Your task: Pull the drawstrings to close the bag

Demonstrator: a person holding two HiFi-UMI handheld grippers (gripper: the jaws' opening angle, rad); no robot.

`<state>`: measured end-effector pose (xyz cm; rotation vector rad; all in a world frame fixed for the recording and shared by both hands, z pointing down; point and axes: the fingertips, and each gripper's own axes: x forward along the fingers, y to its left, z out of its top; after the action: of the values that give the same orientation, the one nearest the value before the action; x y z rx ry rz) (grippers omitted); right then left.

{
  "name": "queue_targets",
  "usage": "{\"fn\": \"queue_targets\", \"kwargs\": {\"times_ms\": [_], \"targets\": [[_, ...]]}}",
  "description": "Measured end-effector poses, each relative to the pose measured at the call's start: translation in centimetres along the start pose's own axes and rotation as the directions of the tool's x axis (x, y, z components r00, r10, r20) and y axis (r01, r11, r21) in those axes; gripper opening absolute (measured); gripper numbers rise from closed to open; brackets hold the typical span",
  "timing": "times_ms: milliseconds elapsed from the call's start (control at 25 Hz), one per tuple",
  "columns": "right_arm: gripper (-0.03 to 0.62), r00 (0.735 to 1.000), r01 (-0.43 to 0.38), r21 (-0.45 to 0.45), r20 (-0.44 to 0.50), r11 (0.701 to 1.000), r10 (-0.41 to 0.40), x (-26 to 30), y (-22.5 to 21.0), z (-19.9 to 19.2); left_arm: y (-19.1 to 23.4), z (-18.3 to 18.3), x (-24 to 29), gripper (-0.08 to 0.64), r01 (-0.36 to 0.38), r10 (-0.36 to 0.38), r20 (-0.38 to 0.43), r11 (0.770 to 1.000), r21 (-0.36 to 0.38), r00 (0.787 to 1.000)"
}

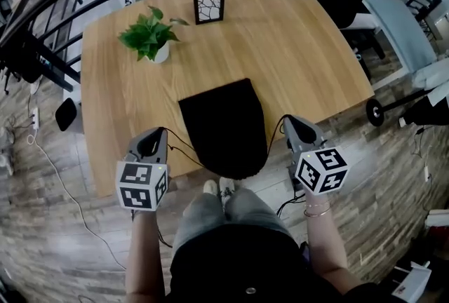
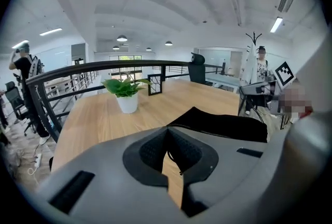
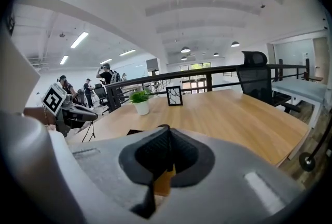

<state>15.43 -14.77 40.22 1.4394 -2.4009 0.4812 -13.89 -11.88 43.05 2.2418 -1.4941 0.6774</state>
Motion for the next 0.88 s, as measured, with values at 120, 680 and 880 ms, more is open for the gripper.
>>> {"fn": "queue_targets", "kwargs": {"times_ms": [120,680,880], "targets": [[0.000,0.999,-0.014,-0.004,-0.049,1.000,0.014,0.4,0.3,-1.9,-1.7,-1.3,0.9,0.012,0.048,-0.047,-0.039,0.999,0.007,0.998],[0.007,0.967,-0.043,0.025,-0.251,0.999,0.048,1.1,1.4,-8.9,-8.2,-6.9,3.7,0.012,0.216,-0.216,-0.196,0.976,-0.022,0.957],[0.063,0.951,-0.090,0.034,-0.294,0.995,0.096,1.6,2.6,-10.1,-9.2,-7.6,4.1,0.012,0.243,-0.244,-0.218,0.970,-0.031,0.945]]}}
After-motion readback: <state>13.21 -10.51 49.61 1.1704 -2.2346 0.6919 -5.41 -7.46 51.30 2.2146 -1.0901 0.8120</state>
